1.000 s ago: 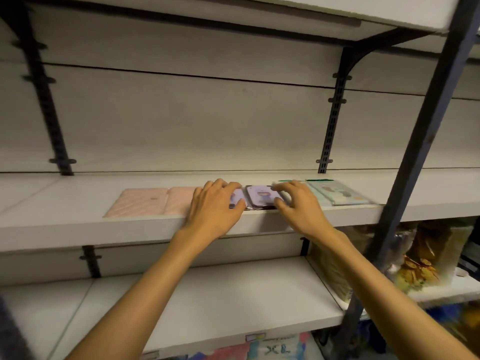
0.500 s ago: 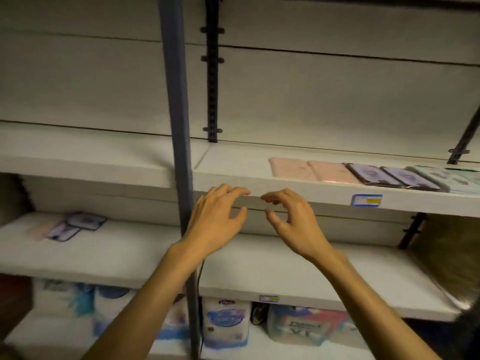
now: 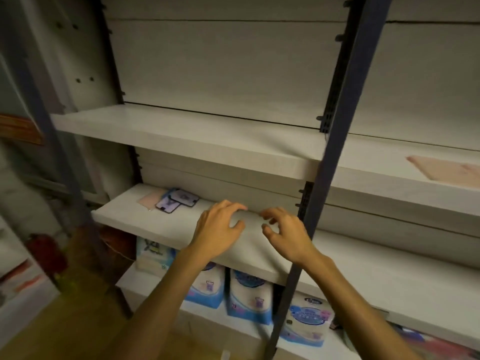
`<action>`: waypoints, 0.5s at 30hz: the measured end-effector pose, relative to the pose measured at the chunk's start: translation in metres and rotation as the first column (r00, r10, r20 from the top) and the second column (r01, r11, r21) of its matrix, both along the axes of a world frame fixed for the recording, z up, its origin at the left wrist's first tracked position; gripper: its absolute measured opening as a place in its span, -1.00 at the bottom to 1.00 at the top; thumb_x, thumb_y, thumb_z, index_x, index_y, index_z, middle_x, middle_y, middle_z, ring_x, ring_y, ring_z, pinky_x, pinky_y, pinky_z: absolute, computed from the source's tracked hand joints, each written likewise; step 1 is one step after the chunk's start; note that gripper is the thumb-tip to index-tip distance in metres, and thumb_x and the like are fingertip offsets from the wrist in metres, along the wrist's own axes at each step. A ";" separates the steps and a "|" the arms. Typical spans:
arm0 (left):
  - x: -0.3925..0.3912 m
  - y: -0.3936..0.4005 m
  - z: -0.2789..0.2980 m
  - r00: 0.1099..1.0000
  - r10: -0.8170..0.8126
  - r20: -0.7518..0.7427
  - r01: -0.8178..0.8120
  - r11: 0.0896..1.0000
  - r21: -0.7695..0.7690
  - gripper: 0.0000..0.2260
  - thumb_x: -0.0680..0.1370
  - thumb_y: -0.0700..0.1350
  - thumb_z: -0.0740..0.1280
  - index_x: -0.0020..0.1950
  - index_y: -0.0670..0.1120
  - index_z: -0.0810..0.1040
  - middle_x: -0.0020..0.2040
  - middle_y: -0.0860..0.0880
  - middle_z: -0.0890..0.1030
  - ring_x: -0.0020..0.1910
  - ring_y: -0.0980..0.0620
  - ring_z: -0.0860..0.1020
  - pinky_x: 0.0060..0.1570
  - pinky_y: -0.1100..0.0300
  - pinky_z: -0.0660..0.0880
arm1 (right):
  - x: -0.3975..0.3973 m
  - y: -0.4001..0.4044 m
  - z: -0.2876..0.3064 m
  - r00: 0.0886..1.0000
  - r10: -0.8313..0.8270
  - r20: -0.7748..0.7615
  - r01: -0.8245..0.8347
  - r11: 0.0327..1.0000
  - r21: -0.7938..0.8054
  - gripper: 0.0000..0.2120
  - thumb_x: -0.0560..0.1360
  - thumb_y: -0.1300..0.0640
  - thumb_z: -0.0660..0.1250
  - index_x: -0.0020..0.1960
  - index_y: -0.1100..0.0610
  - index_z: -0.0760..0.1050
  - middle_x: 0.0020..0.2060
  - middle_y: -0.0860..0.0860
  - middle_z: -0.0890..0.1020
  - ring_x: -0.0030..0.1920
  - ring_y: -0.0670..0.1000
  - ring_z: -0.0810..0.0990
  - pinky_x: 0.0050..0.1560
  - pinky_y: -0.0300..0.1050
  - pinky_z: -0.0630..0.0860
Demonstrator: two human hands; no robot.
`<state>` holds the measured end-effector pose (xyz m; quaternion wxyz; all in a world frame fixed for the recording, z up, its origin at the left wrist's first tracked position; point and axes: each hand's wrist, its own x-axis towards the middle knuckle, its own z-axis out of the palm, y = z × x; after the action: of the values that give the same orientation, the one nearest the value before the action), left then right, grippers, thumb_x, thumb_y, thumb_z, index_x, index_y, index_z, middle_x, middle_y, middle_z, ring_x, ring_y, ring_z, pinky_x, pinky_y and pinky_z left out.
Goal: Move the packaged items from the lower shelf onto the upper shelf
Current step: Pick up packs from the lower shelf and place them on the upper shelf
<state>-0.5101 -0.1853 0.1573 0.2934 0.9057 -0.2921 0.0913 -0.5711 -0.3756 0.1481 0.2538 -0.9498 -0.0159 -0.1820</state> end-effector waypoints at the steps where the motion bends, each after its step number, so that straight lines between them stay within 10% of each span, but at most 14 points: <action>1: 0.012 0.010 -0.006 1.000 0.016 -0.011 -0.016 1.000 0.002 -0.71 0.56 -0.01 0.32 0.28 0.14 0.54 0.17 0.06 0.55 0.14 0.00 0.53 0.10 0.06 0.48 | 0.014 0.010 -0.004 1.000 0.009 -0.012 -0.009 1.000 0.000 -0.71 0.52 0.06 0.29 0.24 0.01 0.54 0.11 -0.04 0.60 0.04 -0.05 0.58 0.00 -0.15 0.48; 15: 0.204 0.147 -0.080 0.946 0.214 -0.244 -0.180 0.971 0.154 -0.74 0.54 -0.02 0.35 0.23 0.05 0.59 0.18 -0.01 0.65 0.11 -0.02 0.61 0.08 0.12 0.52 | 0.200 0.112 -0.064 0.978 -0.021 -0.206 0.029 0.999 0.036 -0.68 0.54 0.07 0.30 0.28 0.01 0.51 0.14 -0.02 0.61 0.05 -0.02 0.59 0.01 -0.14 0.52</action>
<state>-0.3059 -0.0386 0.0773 0.2589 0.9516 -0.1644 -0.0178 -0.3712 -0.2636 0.0837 0.2701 -0.9586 0.0257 -0.0864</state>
